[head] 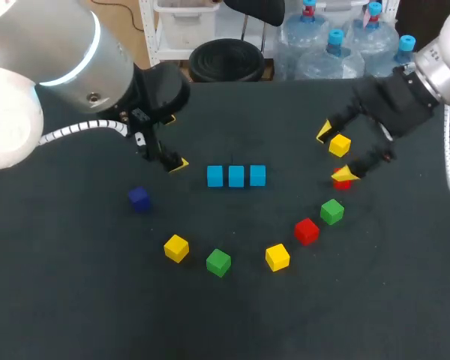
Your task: Place the blue cubes, place green cubes on the blue cubes, place the yellow cubes on the green cubes, then place the red cubes on the yellow cubes, and place purple cube on the red cubes.
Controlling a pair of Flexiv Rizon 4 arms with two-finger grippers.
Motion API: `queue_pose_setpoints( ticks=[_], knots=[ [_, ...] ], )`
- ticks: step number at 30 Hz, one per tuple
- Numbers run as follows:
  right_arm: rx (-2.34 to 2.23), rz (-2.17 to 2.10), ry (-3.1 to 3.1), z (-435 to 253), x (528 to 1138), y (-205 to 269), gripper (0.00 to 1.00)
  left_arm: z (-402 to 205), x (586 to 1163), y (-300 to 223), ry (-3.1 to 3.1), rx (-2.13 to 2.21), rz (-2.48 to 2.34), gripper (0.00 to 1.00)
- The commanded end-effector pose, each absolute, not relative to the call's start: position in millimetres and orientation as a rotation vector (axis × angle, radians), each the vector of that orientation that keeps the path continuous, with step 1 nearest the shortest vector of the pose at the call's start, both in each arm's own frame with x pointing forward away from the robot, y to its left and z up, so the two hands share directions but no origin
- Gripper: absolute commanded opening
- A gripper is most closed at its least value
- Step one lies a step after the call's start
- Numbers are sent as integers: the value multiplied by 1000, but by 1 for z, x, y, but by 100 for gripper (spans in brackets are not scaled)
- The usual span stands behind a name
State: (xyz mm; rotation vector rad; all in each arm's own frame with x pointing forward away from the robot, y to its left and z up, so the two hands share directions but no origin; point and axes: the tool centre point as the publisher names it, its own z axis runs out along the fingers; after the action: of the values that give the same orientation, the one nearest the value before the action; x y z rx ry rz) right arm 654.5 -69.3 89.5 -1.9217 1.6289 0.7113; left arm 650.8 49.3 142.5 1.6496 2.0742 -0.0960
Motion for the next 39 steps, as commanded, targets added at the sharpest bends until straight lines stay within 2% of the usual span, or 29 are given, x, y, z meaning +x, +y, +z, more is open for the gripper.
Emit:
queue_pose_setpoints(
  ticks=[1,19,39],
  knots=[
    [-1962,735,1564,90,650,-83,100,142,652,50,2074,1652,-97,100],
    [-2214,827,1262,50,645,-88,100,142,652,50,2074,1652,-97,100],
    [-2203,813,1171,28,626,-95,100,142,652,50,2074,1652,-97,100]
  ],
)
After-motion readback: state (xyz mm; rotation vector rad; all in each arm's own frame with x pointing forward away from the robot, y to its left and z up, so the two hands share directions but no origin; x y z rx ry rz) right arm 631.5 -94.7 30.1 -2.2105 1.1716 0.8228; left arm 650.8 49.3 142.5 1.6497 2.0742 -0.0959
